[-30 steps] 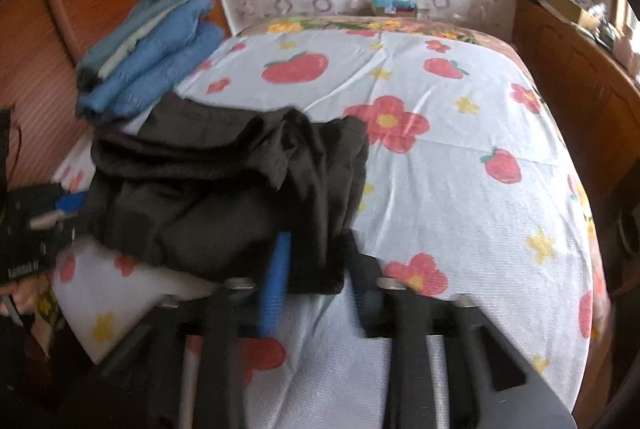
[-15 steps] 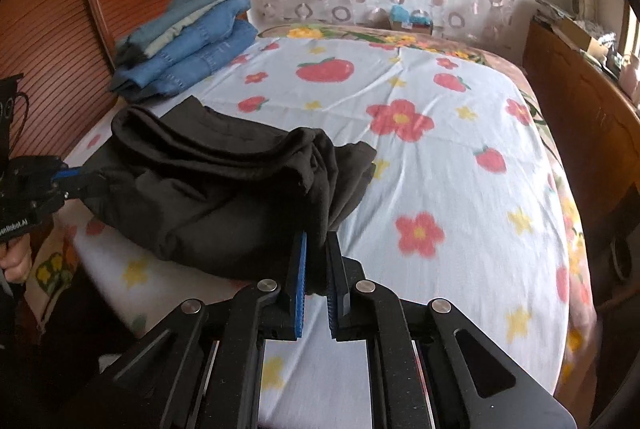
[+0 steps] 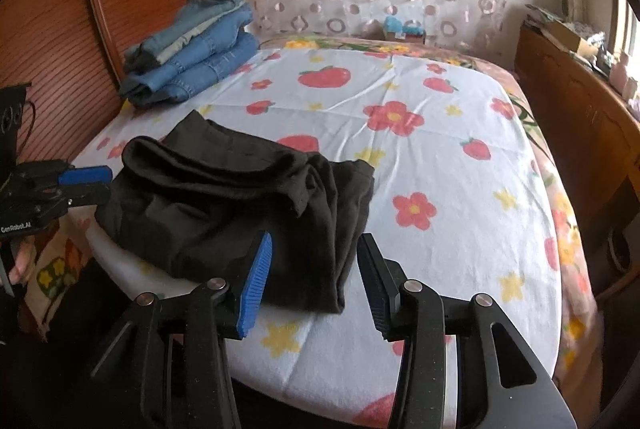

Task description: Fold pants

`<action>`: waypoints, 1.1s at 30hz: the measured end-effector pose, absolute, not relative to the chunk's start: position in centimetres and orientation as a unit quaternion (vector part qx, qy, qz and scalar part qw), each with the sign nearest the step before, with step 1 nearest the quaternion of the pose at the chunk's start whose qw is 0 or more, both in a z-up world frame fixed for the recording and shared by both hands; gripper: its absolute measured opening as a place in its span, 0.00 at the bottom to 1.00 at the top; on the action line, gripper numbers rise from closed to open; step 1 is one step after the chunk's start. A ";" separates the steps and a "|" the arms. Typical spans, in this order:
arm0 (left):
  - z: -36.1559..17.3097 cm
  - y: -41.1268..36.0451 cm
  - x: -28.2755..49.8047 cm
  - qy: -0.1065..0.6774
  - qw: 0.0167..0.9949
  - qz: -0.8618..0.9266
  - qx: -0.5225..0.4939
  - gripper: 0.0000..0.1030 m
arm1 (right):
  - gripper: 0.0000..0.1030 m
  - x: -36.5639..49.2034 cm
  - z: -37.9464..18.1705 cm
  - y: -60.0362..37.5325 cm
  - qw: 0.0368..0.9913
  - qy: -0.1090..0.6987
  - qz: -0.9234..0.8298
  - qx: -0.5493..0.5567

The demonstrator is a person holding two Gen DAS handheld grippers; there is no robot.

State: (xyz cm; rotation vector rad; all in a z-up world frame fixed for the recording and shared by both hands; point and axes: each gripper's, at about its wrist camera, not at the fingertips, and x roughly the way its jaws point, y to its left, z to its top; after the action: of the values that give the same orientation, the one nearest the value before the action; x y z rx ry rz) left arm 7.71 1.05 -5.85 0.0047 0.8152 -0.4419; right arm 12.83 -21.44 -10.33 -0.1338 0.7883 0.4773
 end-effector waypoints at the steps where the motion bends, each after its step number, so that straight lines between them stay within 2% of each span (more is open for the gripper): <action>1: -5.9 1.0 7.9 0.394 0.894 -0.213 0.003 0.27 | 0.43 13.0 -10.5 -21.2 0.893 0.381 0.231 -0.069; 16: -5.9 0.1 12.4 0.401 0.892 -0.210 -0.001 0.27 | 0.43 17.0 -10.8 -19.2 0.884 0.386 0.238 -0.116; 28: -7.5 0.3 14.1 0.417 0.887 -0.200 -0.001 0.27 | 0.42 20.3 -11.6 -19.2 0.870 0.413 0.260 -0.065; 31: -7.3 0.4 14.0 0.407 0.889 -0.208 -0.008 0.26 | 0.20 20.2 -11.8 -19.1 0.865 0.415 0.273 -0.063; 32: -7.0 0.3 13.9 0.401 0.891 -0.211 -0.006 0.17 | 0.11 20.0 -11.8 -19.0 0.866 0.412 0.276 -0.065; 33: -6.8 0.2 13.8 0.397 0.893 -0.213 -0.004 0.14 | 0.10 19.7 -11.7 -19.0 0.867 0.407 0.278 -0.067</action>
State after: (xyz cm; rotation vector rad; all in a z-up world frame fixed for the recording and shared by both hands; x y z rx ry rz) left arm 13.79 0.22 -6.79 -0.0073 0.8244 -0.4412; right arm 19.75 -18.99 -11.74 -0.1408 0.8526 0.5824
